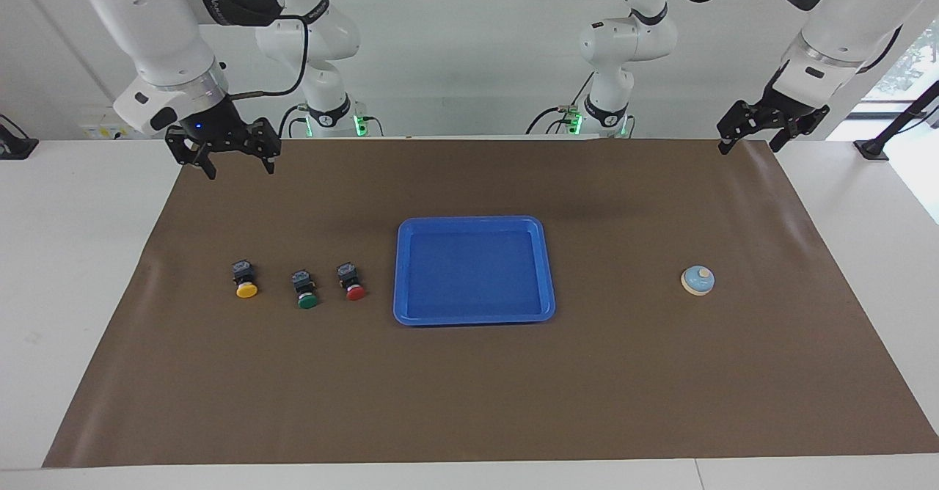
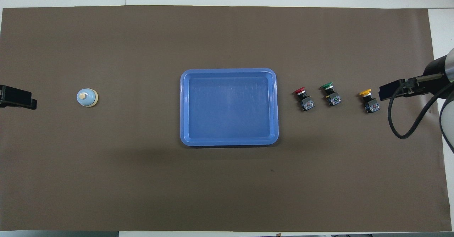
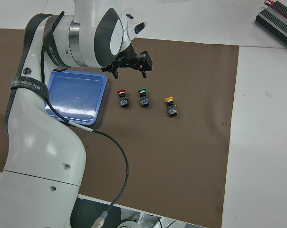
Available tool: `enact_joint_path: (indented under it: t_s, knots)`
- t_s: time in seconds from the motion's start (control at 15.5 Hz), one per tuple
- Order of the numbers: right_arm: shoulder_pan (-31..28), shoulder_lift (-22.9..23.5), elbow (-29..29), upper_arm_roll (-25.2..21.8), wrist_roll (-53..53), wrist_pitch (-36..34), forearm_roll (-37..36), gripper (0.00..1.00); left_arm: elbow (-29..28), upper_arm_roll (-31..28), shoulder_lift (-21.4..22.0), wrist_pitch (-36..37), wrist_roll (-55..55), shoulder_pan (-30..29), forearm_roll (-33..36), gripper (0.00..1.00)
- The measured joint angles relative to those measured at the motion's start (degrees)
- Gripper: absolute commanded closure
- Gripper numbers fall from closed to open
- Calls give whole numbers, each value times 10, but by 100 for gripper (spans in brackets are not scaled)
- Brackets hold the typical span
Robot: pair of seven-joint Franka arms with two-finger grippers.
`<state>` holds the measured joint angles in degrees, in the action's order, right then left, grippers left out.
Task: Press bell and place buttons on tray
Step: 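Move the left gripper toward the silver bell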
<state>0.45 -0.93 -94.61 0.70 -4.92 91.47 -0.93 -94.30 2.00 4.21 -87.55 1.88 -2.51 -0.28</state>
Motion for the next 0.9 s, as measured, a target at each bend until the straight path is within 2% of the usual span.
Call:
enact_joint_path:
  t_s: [0.45, 0.52, 0.58, 0.64, 0.9]
  knots:
    - [0, 0, 0, 0, 0, 0, 0, 0, 0, 0, 0, -7, 0, 0, 0, 0]
    - [0, 0, 0, 0, 0, 0, 0, 0, -1, 0, 0, -11, -2, 0, 0, 16]
    - [0, 0, 0, 0, 0, 0, 0, 0, -3, 0, 0, -21, -12, 0, 0, 74]
    - [0, 0, 0, 0, 0, 0, 0, 0, -6, 0, 0, -36, -31, 0, 0, 100]
    - [0, 0, 0, 0, 0, 0, 0, 0, -17, 1, -3, -61, -55, 2, 13, 100]
